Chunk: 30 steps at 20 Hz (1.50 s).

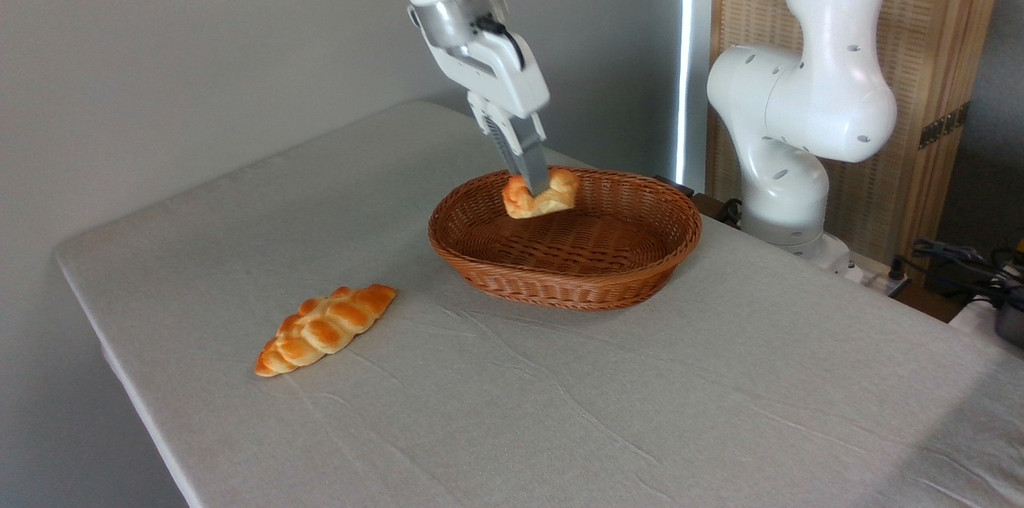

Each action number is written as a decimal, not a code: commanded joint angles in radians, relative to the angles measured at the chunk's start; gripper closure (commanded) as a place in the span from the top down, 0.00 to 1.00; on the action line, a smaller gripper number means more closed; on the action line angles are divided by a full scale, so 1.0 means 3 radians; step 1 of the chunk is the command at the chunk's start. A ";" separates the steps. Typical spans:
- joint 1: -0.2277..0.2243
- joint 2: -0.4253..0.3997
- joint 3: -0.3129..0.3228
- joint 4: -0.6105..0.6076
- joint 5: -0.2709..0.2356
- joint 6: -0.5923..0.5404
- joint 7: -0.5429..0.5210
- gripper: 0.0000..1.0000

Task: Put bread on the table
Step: 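Carry the bun beside the braided roll and lower it onto the table, then open the gripper and raise it away from the bun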

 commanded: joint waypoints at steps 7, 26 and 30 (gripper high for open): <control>-0.0002 0.1008 0.0266 0.0577 0.0506 0.1130 0.0014 0.13; 0.0019 0.1194 0.0399 0.0633 0.0511 0.1797 0.0009 1.00; 0.0100 0.0993 0.0435 0.0974 0.0404 0.1201 -0.0057 1.00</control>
